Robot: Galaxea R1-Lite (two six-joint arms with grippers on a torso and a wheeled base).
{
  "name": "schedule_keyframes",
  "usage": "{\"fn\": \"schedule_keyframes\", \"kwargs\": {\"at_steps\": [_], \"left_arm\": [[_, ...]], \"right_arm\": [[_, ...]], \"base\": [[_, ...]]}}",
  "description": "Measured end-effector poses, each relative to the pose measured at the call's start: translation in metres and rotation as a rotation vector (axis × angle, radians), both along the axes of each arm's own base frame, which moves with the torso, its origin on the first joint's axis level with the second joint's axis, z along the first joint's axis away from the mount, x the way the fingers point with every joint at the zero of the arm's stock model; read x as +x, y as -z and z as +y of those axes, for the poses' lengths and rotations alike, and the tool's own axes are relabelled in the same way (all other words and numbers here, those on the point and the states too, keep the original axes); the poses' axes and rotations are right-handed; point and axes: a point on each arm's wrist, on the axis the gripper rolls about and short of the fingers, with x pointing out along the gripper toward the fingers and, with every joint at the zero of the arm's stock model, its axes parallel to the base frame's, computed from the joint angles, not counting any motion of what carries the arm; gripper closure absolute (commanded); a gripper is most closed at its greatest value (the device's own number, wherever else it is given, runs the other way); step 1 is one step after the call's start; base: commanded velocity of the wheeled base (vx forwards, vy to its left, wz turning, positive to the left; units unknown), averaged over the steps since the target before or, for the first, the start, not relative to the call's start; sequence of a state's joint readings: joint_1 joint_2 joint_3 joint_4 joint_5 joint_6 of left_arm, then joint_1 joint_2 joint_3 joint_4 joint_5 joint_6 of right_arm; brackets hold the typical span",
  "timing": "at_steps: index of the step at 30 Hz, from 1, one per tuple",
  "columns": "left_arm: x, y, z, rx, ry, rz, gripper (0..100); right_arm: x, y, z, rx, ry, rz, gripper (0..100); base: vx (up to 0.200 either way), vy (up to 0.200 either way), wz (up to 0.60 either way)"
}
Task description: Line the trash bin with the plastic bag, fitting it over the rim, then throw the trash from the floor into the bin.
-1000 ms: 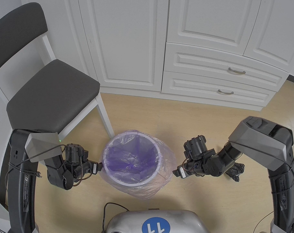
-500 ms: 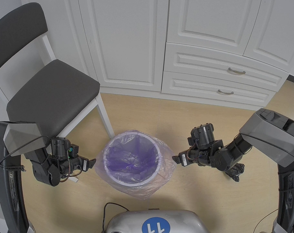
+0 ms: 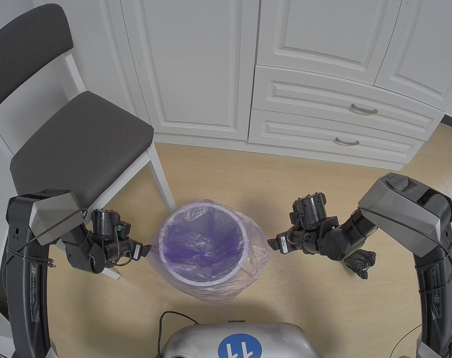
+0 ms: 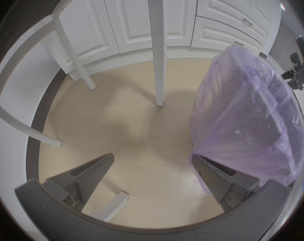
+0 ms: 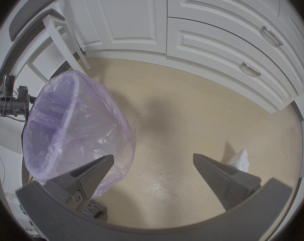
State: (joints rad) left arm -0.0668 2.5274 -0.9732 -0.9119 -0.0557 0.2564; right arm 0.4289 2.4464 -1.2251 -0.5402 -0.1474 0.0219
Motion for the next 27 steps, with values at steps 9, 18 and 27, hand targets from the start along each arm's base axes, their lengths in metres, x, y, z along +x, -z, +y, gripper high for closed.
{"fn": "schedule_keyframes", "kwargs": {"at_steps": [9,18,27], "left_arm": [[0.040,-0.003,-0.023,0.013,0.050,0.049,0],[0.036,-0.001,-0.035,0.080,0.064,0.071,0],[-0.002,-0.014,-0.029,0.095,0.049,0.055,0]], "right_arm": [[0.002,0.003,-0.001,-0.001,0.003,0.002,0],[0.001,0.008,0.005,0.055,-0.041,0.028,0],[0.003,0.015,0.024,0.114,-0.062,0.052,0]], "base": [[0.000,0.000,0.00],[0.000,0.000,0.00],[0.000,0.000,0.00]]}}
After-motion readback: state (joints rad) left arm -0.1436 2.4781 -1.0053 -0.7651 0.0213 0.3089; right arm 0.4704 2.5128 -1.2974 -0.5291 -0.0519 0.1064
